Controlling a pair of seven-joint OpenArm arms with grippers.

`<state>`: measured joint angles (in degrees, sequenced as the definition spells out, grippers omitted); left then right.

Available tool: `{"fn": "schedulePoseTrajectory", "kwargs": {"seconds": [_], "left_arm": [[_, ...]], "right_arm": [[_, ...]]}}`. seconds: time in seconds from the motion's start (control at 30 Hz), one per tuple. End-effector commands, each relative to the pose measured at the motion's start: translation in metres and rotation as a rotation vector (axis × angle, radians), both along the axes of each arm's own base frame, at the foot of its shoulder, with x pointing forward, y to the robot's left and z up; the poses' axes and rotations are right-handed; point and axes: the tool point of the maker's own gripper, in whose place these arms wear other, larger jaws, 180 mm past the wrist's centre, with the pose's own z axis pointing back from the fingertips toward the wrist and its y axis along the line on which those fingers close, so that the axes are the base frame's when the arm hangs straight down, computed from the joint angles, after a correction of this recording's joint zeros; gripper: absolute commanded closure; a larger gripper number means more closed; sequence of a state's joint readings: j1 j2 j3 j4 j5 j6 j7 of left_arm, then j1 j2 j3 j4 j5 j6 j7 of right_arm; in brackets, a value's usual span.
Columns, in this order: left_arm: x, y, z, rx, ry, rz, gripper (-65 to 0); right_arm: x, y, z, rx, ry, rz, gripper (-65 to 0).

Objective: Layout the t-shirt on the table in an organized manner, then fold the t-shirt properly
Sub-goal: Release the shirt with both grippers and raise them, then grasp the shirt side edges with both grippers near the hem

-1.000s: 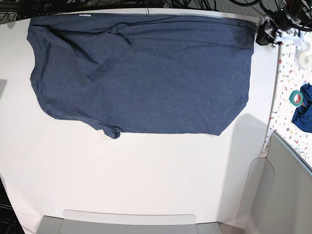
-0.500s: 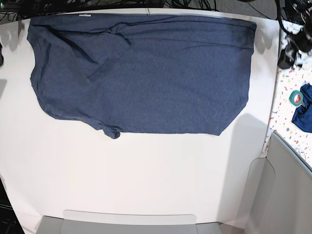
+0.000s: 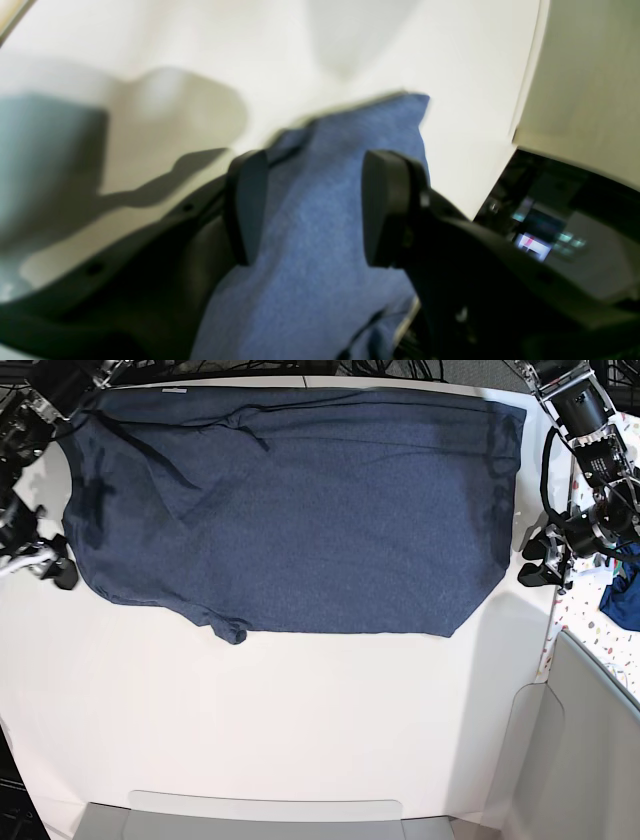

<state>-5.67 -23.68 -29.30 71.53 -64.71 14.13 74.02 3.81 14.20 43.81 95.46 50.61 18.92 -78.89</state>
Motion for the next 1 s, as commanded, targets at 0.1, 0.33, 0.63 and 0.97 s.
{"fn": "schedulePoseTrajectory", "kwargs": {"seconds": [0.1,0.33,0.63,0.97], "left_arm": [[0.012,0.02,0.01,0.025,-0.038,0.054,-31.7],[0.023,0.006,-0.008,0.161,-0.005,-0.029,-34.6],[0.033,-0.012,-0.039,0.212,0.049,-0.067,-34.7],[0.044,-0.042,-0.059,0.229,0.012,-0.239,-34.7]], "right_arm": [[0.008,0.055,0.003,0.06,-0.053,0.106,-30.7],[0.015,0.155,-0.009,0.176,-0.047,0.278,-30.7],[0.012,0.204,-0.022,0.168,0.007,0.383,-30.7],[0.002,0.212,-0.041,0.19,0.07,0.405,-30.7]]}}
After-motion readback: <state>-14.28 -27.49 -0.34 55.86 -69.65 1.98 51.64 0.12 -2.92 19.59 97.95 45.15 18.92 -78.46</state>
